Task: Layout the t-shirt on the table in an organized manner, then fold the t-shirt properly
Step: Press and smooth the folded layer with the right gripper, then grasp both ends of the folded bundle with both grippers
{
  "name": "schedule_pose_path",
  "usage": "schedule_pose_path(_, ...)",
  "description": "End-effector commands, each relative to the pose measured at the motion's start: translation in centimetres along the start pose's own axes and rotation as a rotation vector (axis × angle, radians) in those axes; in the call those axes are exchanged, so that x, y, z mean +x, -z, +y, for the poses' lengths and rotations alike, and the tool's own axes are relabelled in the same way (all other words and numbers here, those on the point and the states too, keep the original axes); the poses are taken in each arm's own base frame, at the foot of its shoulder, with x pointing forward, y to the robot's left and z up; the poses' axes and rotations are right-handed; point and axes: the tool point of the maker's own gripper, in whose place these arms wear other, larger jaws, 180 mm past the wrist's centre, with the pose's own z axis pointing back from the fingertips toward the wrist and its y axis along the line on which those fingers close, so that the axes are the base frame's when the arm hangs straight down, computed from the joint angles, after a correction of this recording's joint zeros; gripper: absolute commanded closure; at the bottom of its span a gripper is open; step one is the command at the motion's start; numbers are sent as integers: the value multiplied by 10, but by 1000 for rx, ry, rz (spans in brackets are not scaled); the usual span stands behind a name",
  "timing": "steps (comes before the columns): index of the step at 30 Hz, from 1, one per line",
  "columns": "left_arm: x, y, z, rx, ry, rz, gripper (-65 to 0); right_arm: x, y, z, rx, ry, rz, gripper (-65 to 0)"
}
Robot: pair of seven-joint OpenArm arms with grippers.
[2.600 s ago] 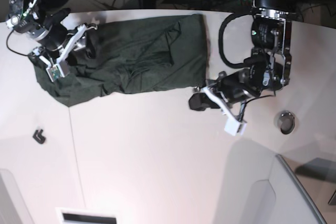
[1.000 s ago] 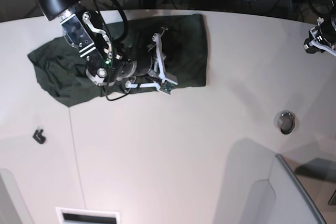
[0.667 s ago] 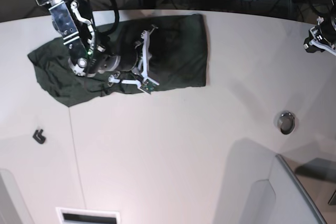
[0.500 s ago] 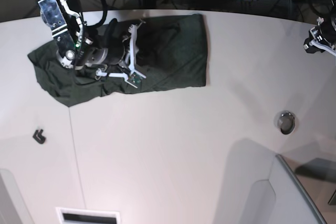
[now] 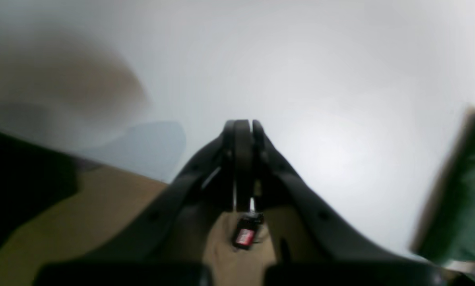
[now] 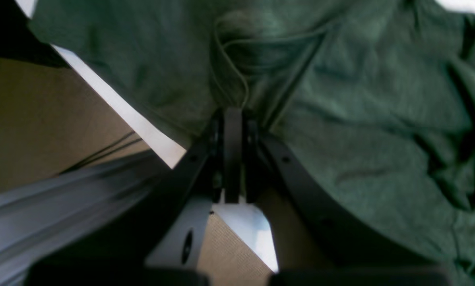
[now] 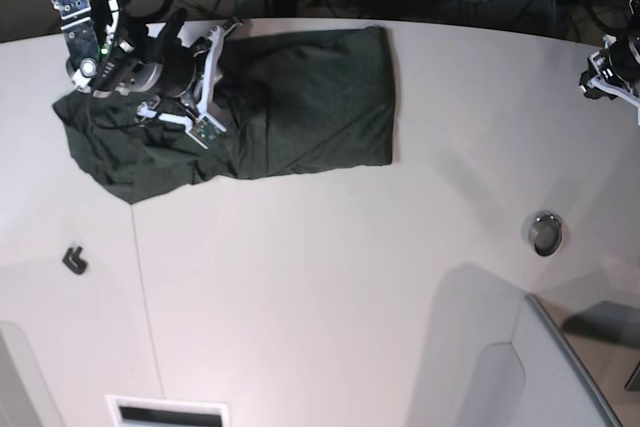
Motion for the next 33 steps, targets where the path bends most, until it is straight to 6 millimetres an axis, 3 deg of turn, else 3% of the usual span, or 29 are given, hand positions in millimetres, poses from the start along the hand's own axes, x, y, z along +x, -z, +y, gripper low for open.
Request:
schedule_pose_path(1,14,-3,-1,6,18,-39,0,8,-2,-2,0,-5,-32,-5)
schedule_pose_path(13,7,6,-2,55,46,-23,0,-18,2,17,39,34,16,-5)
schedule_pose_path(19,11,7,-4,52,46,-32,0,-16,2,15,36,38,11,-11)
schedule_pose_path(21,11,7,-4,52,46,-32,0,-15,2,15,36,38,10,-59)
schedule_pose_path(25,11,7,-4,52,46,-32,0,-18,-2,11,23,48,10,-254)
schedule_pose_path(27,11,7,-4,53,46,-30,0,-21,-15,-11,-44,90,-10,-321)
schedule_pose_path(29,9,7,-3,54,46,-28,0,-13,-38,-44,-149,128,-61,-345)
schedule_pose_path(32,8,7,-2,56,46,-25,0,-8,-79,-113,-335,206,-135,-359)
schedule_pose_path(33,8,7,-2,54,49,-23,0,-11,-88,-135,-356,240,-145,-392)
